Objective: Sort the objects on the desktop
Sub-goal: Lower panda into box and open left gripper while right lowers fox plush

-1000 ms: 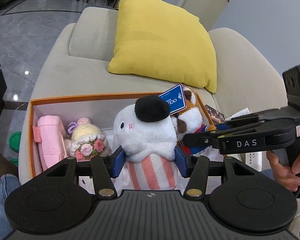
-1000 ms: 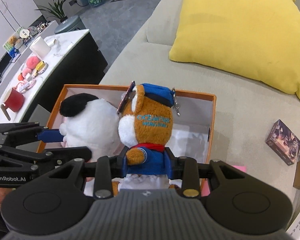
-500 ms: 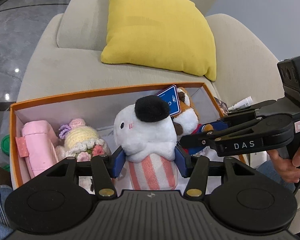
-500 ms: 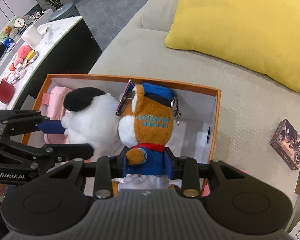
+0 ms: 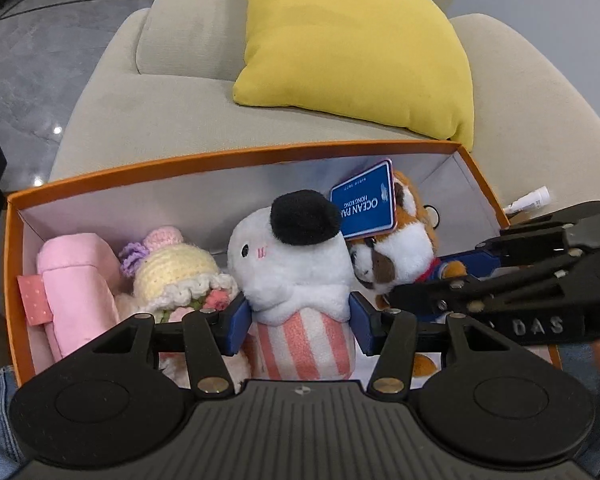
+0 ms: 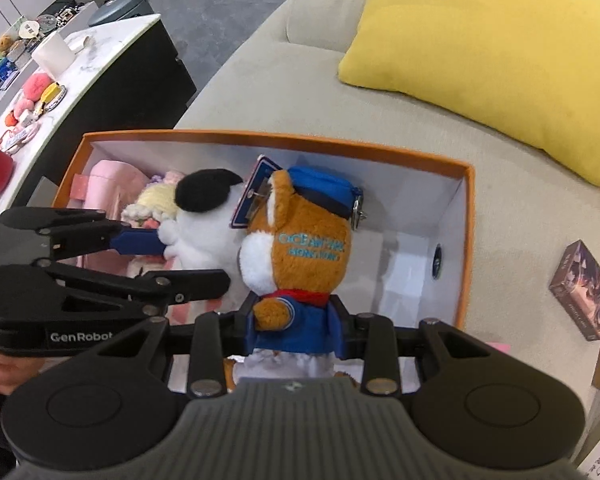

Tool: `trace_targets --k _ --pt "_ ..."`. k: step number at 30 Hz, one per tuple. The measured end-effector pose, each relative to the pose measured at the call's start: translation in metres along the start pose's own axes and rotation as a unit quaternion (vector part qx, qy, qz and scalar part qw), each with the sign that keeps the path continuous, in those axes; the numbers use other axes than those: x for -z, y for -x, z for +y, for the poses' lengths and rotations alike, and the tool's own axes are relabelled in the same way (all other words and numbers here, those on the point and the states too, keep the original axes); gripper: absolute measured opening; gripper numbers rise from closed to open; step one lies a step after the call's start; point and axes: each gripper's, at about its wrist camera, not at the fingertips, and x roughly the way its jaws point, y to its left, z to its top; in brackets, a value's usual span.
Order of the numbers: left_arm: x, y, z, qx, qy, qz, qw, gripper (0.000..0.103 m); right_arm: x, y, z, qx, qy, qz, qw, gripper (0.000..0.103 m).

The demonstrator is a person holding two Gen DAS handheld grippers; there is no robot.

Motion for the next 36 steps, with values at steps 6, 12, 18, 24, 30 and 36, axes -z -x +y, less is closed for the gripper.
trace_targets --k 6,12,18,24,30,36 --pt "0.008 0.0 -0.007 -0.015 -0.025 -0.013 0.9995 0.06 -0.001 -0.03 -0.009 -0.003 -0.037 0.018 0.999 0.036" --pt "0.012 -0.005 -0.002 -0.011 -0.018 -0.007 0.9997 0.061 0.001 -0.046 -0.004 0.006 -0.02 0.017 1.0 0.036" --pt "0.015 -0.006 0.0 -0.007 -0.01 -0.014 0.9998 0.063 0.004 -0.049 -0.002 0.003 -0.012 0.013 1.0 0.038" --pt "0.019 0.001 -0.004 -0.015 -0.01 -0.026 0.9995 0.064 0.002 -0.045 0.0 0.001 0.002 0.013 1.0 0.04" --pt "0.021 0.012 -0.012 -0.033 -0.026 -0.041 0.9983 0.065 -0.001 -0.034 0.009 0.02 0.045 0.002 0.999 0.051" --pt "0.022 0.014 -0.019 -0.054 -0.045 -0.04 0.9967 0.065 -0.003 -0.023 0.017 0.033 0.099 -0.013 0.994 0.054"
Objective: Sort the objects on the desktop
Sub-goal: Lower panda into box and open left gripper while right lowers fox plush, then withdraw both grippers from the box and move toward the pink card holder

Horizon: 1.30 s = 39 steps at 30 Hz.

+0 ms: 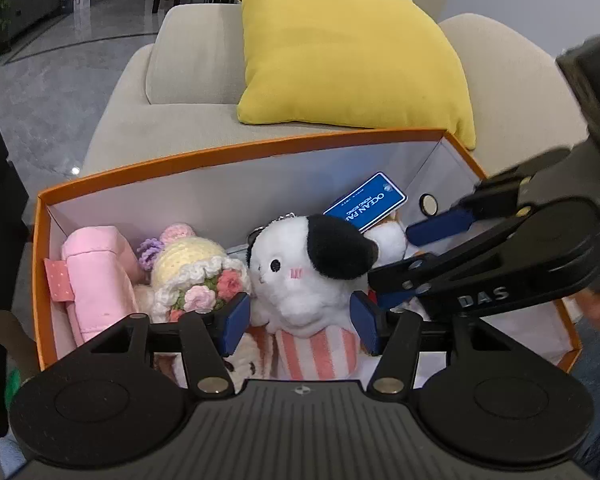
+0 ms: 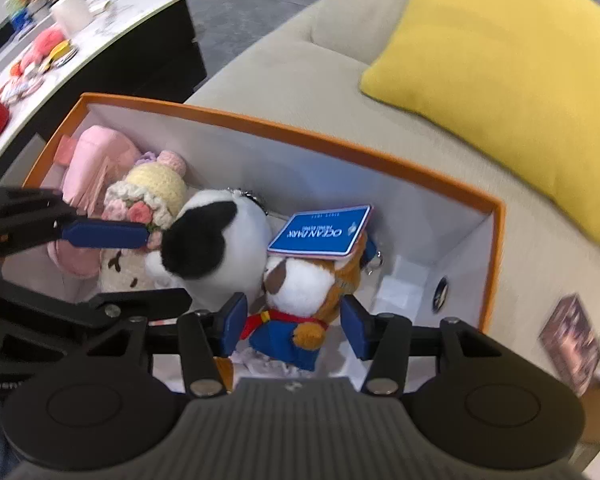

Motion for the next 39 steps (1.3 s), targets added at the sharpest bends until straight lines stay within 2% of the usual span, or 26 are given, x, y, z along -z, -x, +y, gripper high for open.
trace_targets --k 3,6,10,11,14,20,24,29,34,39 --pt "0.0 -0.002 -0.003 -0.009 -0.006 0.001 0.9999 0.064 0.001 0.004 0.001 -0.002 0.032 -0.002 0.999 0.053" --pt "0.001 -0.005 -0.006 -0.014 -0.009 0.001 0.9999 0.061 0.004 0.005 0.001 0.0 0.062 0.004 0.998 0.047" --pt "-0.002 -0.007 -0.007 -0.01 -0.01 0.002 0.9999 0.046 0.009 -0.004 0.001 0.002 0.084 0.018 0.996 0.039" --pt "-0.003 -0.007 -0.008 -0.01 -0.013 0.002 0.9999 0.042 0.01 -0.006 0.001 0.0 0.085 0.02 0.996 0.038" --pt "-0.002 -0.007 -0.01 -0.012 -0.02 0.002 0.9997 0.04 0.013 -0.013 0.001 -0.003 0.08 0.022 0.997 0.035" --pt "-0.002 -0.009 -0.004 -0.006 -0.013 0.002 0.9999 0.039 0.013 -0.019 -0.007 -0.049 0.037 0.017 0.998 0.032" --pt "-0.002 -0.008 -0.002 -0.003 -0.008 0.004 1.0 0.039 0.016 -0.021 -0.007 -0.048 0.035 0.01 0.998 0.032" --pt "-0.001 -0.006 -0.005 -0.009 -0.009 0.0 0.9999 0.039 0.015 -0.019 -0.005 -0.037 0.039 0.007 0.999 0.035" --pt "-0.001 0.003 -0.003 -0.016 0.002 -0.014 0.9998 0.039 0.021 -0.004 0.002 -0.017 0.054 -0.007 0.998 0.048" --pt "-0.004 0.018 -0.005 -0.02 0.006 -0.028 0.9994 0.039 0.02 0.012 0.006 -0.009 0.064 -0.023 0.998 0.054"
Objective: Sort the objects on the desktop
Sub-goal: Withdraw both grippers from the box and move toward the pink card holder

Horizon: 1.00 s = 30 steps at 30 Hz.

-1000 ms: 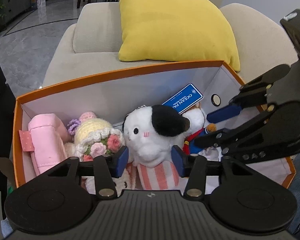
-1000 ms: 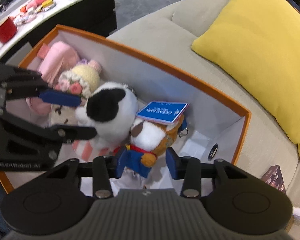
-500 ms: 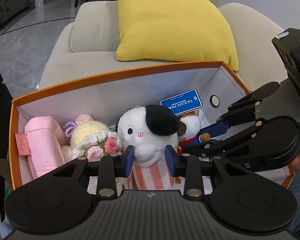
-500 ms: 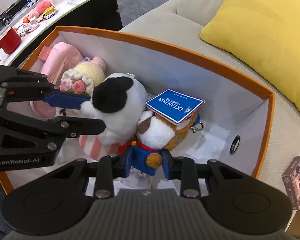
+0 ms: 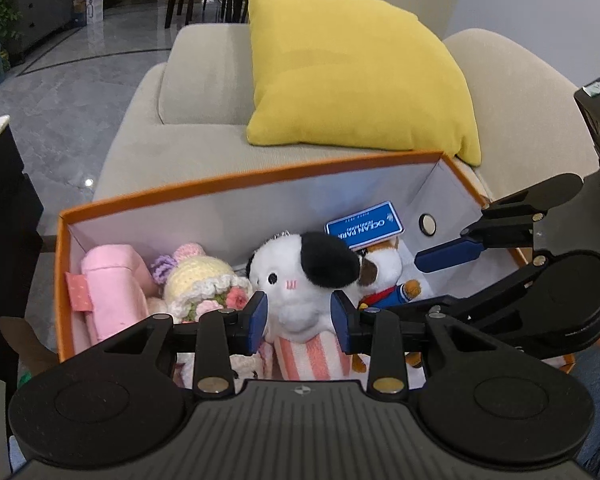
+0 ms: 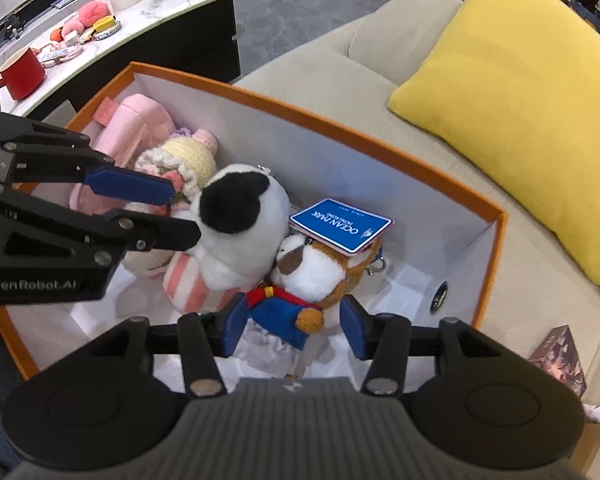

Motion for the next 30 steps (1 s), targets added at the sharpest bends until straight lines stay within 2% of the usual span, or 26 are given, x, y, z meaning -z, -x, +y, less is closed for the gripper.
trace_targets --k 3,7,13,16,20,26,30 --pt "-0.003 0.01 -0.004 -0.004 -0.003 -0.009 0.9999 0.039 0.002 0.011 0.001 0.009 0.004 -0.011 1.0 0.058" --pt "-0.007 0.025 -0.013 -0.005 -0.004 -0.021 0.9998 0.039 0.007 0.029 -0.004 0.012 -0.003 -0.034 0.999 0.058" --pt "-0.01 0.044 -0.041 -0.001 -0.028 -0.034 0.999 0.039 0.033 0.069 -0.018 0.011 -0.021 -0.105 0.994 0.058" --pt "-0.012 0.05 -0.06 0.003 -0.045 -0.042 0.9981 0.039 0.048 0.087 -0.029 0.021 -0.036 -0.126 0.991 0.06" --pt "-0.016 0.054 -0.087 0.013 -0.067 -0.046 0.9966 0.039 0.073 0.107 -0.045 0.046 -0.052 -0.132 0.989 0.062" --pt "-0.019 0.049 -0.125 0.031 -0.09 -0.041 0.9946 0.039 0.114 0.128 -0.083 0.065 -0.105 -0.104 0.987 0.062" --pt "-0.02 0.041 -0.148 0.046 -0.102 -0.033 0.9932 0.039 0.143 0.137 -0.104 0.084 -0.127 -0.084 0.985 0.068"
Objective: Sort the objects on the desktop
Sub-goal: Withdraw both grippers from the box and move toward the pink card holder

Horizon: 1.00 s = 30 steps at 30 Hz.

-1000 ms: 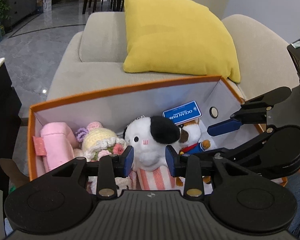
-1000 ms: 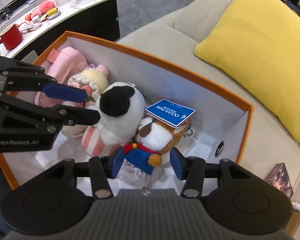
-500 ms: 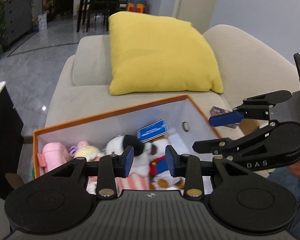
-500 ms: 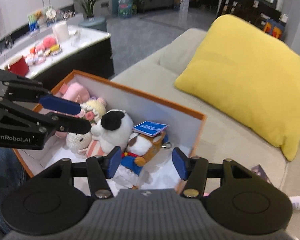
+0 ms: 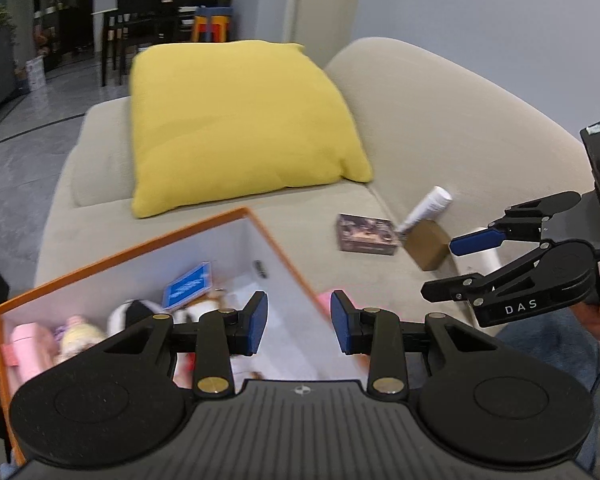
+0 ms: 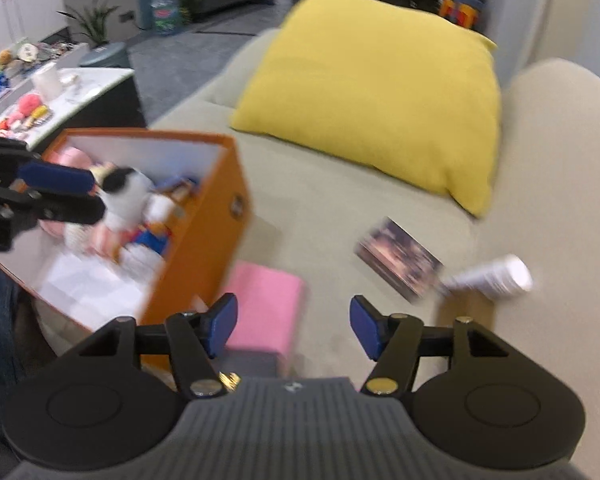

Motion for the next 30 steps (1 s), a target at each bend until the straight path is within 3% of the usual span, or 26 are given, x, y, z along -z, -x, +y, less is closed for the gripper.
trace_targets --k 6,11,13,19,30 --pt "-0.005 -0.016 -0.033 0.016 -0.026 0.024 0.9993 0.039 0.034 0.003 -0.034 0.036 -0.001 0.038 0.999 0.068" --pt "-0.01 -0.034 -0.048 0.031 -0.027 0.048 0.998 0.039 0.051 -0.002 -0.055 0.039 -0.01 0.069 0.997 0.066" --pt "-0.011 -0.039 -0.052 0.035 -0.029 0.056 0.9974 0.039 0.054 -0.007 -0.063 0.034 -0.017 0.084 0.996 0.058" --pt "-0.015 -0.059 -0.058 0.033 -0.026 0.086 0.9954 0.039 0.055 -0.02 -0.079 0.035 -0.006 0.101 0.994 0.05" --pt "-0.031 -0.119 -0.074 0.021 -0.035 0.138 0.9895 0.04 0.039 -0.057 -0.094 -0.003 -0.003 0.119 0.993 0.049"
